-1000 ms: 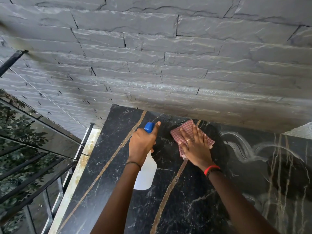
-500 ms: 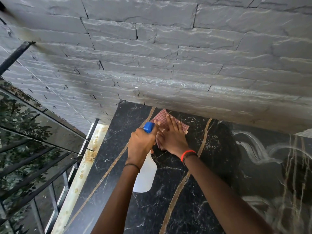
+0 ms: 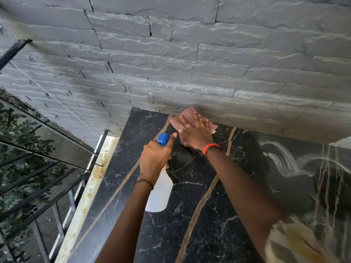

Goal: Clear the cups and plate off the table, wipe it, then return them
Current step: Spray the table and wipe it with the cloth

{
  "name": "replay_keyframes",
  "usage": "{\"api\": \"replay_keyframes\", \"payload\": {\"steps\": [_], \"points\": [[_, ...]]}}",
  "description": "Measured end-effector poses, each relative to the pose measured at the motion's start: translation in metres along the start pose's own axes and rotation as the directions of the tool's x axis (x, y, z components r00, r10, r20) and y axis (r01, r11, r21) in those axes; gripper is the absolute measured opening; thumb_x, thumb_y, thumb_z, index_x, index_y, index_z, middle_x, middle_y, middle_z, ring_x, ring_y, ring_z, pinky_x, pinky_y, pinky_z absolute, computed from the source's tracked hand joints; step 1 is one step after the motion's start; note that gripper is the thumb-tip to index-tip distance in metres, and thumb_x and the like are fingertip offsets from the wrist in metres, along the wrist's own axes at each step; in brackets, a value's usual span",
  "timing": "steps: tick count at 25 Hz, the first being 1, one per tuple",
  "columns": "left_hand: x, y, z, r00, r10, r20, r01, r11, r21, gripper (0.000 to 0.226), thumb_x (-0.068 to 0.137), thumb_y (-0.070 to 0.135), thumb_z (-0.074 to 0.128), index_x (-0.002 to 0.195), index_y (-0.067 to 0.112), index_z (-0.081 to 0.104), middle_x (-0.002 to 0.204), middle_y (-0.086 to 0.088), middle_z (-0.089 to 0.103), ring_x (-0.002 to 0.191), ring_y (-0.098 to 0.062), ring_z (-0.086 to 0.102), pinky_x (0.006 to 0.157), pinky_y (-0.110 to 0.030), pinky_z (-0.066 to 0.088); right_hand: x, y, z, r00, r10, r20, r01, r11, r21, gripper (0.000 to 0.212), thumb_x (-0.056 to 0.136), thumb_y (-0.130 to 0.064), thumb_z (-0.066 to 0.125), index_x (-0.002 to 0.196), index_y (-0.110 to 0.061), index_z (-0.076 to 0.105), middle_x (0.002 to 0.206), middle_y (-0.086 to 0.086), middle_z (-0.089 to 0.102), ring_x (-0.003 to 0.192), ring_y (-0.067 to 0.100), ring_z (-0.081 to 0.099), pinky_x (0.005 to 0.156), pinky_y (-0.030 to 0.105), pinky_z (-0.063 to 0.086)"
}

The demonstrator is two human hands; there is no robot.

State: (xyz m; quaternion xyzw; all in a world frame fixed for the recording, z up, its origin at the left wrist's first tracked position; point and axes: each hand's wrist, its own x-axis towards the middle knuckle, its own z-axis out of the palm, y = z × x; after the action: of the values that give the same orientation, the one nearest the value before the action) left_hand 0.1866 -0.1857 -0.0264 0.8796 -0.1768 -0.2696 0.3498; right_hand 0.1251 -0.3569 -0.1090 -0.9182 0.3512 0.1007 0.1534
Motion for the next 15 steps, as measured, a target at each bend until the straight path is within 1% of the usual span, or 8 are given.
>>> {"api": "replay_keyframes", "payload": {"steps": [3,6,7,8,9,10,12,15], "points": [[-0.003,-0.001,-0.002,1.0,-0.01,-0.018,0.01,1.0,0.016,0.062,0.086,0.066,0.052,0.084,0.005,0.063,0.071,-0.007,0.071,0.057,-0.018,0.064,0.063,-0.029,0.052,0.003,-0.046,0.01,0.991,-0.129,0.039,0.131,0.991,-0.042,0.054,0.1,-0.046,0.026,0.15,-0.042,0.004,0.158,0.013,-0.018,0.146,0.031,-0.017,0.118,0.053,-0.007],[-0.005,-0.002,-0.005,1.0,-0.017,-0.023,0.017,1.0,0.019,0.054,0.087,0.062,0.054,0.084,0.008,0.057,0.07,-0.009,0.065,0.055,-0.018,0.058,0.055,-0.026,0.047,-0.033,-0.048,0.024,0.97,-0.243,0.023,0.244,0.968,-0.06,0.052,0.099,-0.045,0.024,0.15,-0.032,0.021,0.159,0.011,-0.014,0.147,0.027,-0.014,0.119,0.05,-0.006],[-0.006,-0.002,-0.006,1.0,-0.02,-0.023,0.02,0.999,0.026,0.055,0.087,0.062,0.054,0.085,0.008,0.057,0.071,-0.009,0.063,0.054,-0.017,0.055,0.054,-0.025,0.044,-0.051,-0.04,0.029,0.966,-0.258,0.012,0.258,0.965,-0.052,0.053,0.099,-0.049,0.022,0.15,-0.035,0.018,0.16,0.01,-0.014,0.147,0.026,-0.014,0.118,0.048,-0.009],[-0.006,-0.001,-0.007,1.0,-0.019,-0.02,0.02,0.999,0.025,0.057,0.086,0.063,0.054,0.086,0.007,0.057,0.071,-0.009,0.061,0.054,-0.017,0.054,0.055,-0.026,0.044,-0.072,-0.029,0.034,0.964,-0.264,0.002,0.264,0.963,-0.05,0.053,0.099,-0.053,0.02,0.149,-0.04,0.008,0.159,0.008,-0.014,0.146,0.025,-0.015,0.117,0.046,-0.013],[-0.006,-0.001,-0.008,1.0,-0.017,-0.015,0.017,1.0,0.015,0.059,0.086,0.065,0.053,0.087,0.006,0.058,0.071,-0.009,0.061,0.054,-0.017,0.053,0.057,-0.027,0.045,-0.094,-0.017,0.039,0.965,-0.262,-0.011,0.261,0.963,-0.063,0.053,0.098,-0.056,0.017,0.147,-0.044,0.001,0.159,0.008,-0.015,0.146,0.025,-0.016,0.115,0.044,-0.016],[-0.007,-0.002,-0.007,1.0,-0.011,-0.006,0.011,1.0,0.002,0.061,0.085,0.066,0.052,0.088,0.005,0.059,0.071,-0.01,0.062,0.053,-0.017,0.053,0.059,-0.029,0.047,-0.116,-0.001,0.044,0.969,-0.247,-0.03,0.244,0.966,-0.089,0.053,0.097,-0.058,0.014,0.148,-0.045,0.0,0.158,0.008,-0.014,0.145,0.026,-0.015,0.114,0.044,-0.017],[-0.012,0.0,-0.006,1.0,-0.009,0.018,0.009,1.0,-0.018,0.061,0.086,0.065,0.05,0.091,0.005,0.06,0.073,-0.011,0.066,0.055,-0.017,0.055,0.063,-0.031,0.051,-0.154,0.038,0.049,0.985,-0.164,-0.062,0.155,0.98,-0.121,0.057,0.095,-0.061,0.008,0.149,-0.043,0.008,0.159,0.011,-0.008,0.146,0.03,-0.008,0.114,0.048,-0.012],[-0.023,0.004,0.0,0.999,-0.017,0.045,0.018,1.0,-0.015,0.055,0.086,0.064,0.05,0.093,0.01,0.056,0.068,-0.006,0.056,0.054,-0.014,0.051,0.055,-0.024,0.045,-0.171,0.096,0.036,0.999,-0.012,-0.051,0.007,0.995,-0.098,0.059,0.093,-0.063,0.005,0.148,-0.042,0.003,0.159,0.013,-0.009,0.145,0.031,-0.008,0.115,0.046,-0.01]]}}
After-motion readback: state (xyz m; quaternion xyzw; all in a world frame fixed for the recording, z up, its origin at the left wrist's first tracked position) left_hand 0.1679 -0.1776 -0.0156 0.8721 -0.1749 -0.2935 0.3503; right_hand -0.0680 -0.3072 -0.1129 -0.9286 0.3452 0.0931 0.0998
